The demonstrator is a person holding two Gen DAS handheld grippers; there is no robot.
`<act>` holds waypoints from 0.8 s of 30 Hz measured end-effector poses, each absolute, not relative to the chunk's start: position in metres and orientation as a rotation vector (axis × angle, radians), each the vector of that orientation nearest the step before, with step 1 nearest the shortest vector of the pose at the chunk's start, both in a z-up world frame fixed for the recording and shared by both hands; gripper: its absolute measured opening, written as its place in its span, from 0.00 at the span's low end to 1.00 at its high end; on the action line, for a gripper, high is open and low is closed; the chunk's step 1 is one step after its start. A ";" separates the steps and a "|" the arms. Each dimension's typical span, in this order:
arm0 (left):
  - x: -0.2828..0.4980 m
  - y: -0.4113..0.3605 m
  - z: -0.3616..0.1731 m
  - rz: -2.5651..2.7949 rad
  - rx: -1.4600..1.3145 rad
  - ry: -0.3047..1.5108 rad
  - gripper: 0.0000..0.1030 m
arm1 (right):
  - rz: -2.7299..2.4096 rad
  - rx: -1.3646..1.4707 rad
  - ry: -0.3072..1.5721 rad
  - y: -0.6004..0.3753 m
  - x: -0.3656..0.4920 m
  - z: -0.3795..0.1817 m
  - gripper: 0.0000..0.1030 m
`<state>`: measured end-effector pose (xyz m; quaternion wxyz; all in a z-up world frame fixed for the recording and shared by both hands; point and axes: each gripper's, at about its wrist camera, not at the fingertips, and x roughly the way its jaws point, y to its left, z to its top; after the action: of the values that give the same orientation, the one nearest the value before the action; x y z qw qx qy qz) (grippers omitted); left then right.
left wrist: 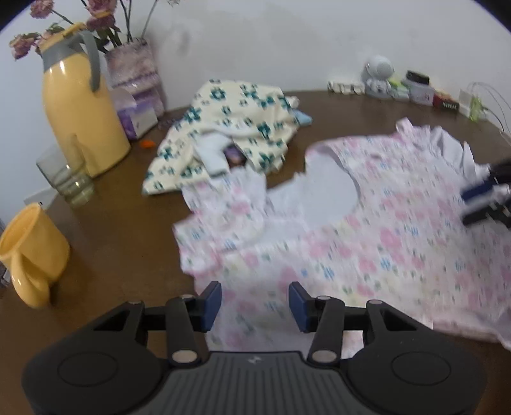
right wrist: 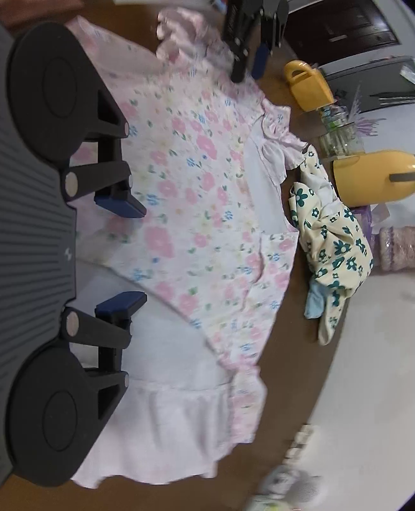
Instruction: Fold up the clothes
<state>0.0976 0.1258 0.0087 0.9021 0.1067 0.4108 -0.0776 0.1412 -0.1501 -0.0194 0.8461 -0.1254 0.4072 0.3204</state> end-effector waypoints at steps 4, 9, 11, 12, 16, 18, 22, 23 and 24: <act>0.091 0.119 -0.001 -0.162 0.242 0.844 0.44 | 0.665 -0.314 0.842 -0.138 0.142 -0.020 0.51; 0.092 0.113 -0.003 -0.148 0.246 0.817 0.44 | 0.630 -0.330 0.853 -0.146 0.148 -0.019 0.51; 0.094 0.110 -0.004 -0.136 0.250 0.811 0.44 | 0.608 -0.327 0.859 -0.152 0.153 -0.019 0.51; 0.094 0.109 -0.004 -0.132 0.252 0.810 0.44 | 0.596 -0.325 0.863 -0.154 0.155 -0.019 0.51; 0.087 0.116 0.002 -0.121 0.231 0.800 0.47 | 0.611 -0.265 0.878 -0.166 0.148 -0.013 0.50; 0.075 0.124 0.012 -0.117 0.195 0.769 0.56 | 0.643 -0.231 0.865 -0.176 0.133 -0.002 0.50; 0.044 0.136 0.031 -0.102 0.143 0.732 0.75 | 0.708 -0.198 0.829 -0.195 0.097 0.022 0.60; 0.035 0.138 0.035 -0.106 0.138 0.725 0.78 | 0.724 -0.207 0.825 -0.199 0.086 0.026 0.68; 0.026 0.138 0.036 -0.112 0.135 0.723 0.82 | 0.739 -0.216 0.822 -0.203 0.075 0.029 0.72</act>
<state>0.0260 0.1380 0.0365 0.9316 0.0661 0.3533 -0.0546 0.0752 -0.2034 0.0290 0.8456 -0.1023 0.3894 0.3504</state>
